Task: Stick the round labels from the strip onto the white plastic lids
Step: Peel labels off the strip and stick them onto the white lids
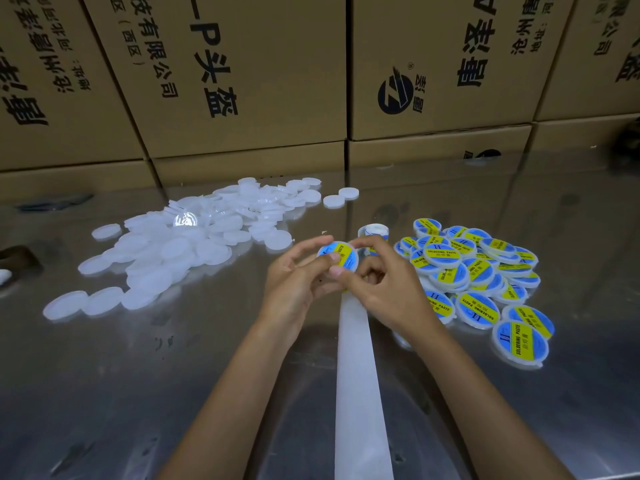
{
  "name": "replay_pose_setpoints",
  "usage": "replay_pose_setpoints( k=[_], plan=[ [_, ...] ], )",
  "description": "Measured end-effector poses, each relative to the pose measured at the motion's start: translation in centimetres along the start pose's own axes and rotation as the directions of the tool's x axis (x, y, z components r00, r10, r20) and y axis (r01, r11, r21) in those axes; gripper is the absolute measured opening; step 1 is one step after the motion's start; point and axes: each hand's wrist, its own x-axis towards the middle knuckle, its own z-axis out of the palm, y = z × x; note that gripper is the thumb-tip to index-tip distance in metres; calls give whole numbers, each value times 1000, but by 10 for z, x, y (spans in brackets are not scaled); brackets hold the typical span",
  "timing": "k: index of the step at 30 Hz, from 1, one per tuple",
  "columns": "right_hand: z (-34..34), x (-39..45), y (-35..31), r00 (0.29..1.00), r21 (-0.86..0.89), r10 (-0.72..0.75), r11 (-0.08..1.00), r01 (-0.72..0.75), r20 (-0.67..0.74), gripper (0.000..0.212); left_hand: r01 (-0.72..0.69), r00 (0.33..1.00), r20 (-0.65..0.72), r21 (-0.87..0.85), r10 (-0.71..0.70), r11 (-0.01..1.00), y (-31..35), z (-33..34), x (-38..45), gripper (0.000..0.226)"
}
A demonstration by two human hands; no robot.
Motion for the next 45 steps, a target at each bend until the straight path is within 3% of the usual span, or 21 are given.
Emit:
replay_pose_setpoints(
  k=[4,7,9,11,14,17,20,23,27,30,33,36,41,45],
  plan=[
    [-3,0,2,994,-306,-103,948,85,-41,48,-16,999,-43,103,21,995,-3,-1,1,24],
    [-6,4,0,958,-399,-189,913,91,-215,46,-17,999,-34,63,19,998,-4,2,3,23],
    [-16,8,6,905,-465,-176,885,-26,-386,46,-31,997,-73,85,37,996,-7,1,5,21],
    [-33,12,15,846,-525,-82,814,-249,-527,51,-60,986,-144,167,85,984,-11,-3,9,20],
    [-53,12,28,794,-550,86,677,-489,-601,60,-71,951,-271,282,151,957,-16,-13,17,24],
    [-57,10,31,798,-551,149,650,-524,-583,64,-20,921,-348,407,175,913,-22,-24,26,26],
    [-53,9,26,835,-602,76,658,-453,-545,63,17,904,-371,530,214,848,-26,-29,29,28],
    [-41,8,20,877,-652,-57,693,-309,-477,46,19,908,-304,719,290,695,-26,-34,31,37],
    [-18,6,11,932,-661,-142,740,-125,-335,28,61,895,-314,790,317,610,-25,-40,46,43],
    [-3,3,5,960,-627,-158,778,-24,-233,27,67,907,-254,875,335,480,-26,-44,65,46],
    [5,1,4,979,-616,-131,787,6,-158,26,107,903,-235,934,359,340,-24,-52,93,53],
    [5,2,5,988,-625,-92,781,-3,-121,24,151,913,-240,951,331,271,-22,-59,115,60],
    [3,6,6,980,-570,-102,821,-14,-171,20,105,901,-226,941,369,321,-27,-64,132,48],
    [3,7,10,983,-548,-70,836,-34,-168,21,-8,874,-272,821,403,571,-26,-67,125,35]
  ],
)
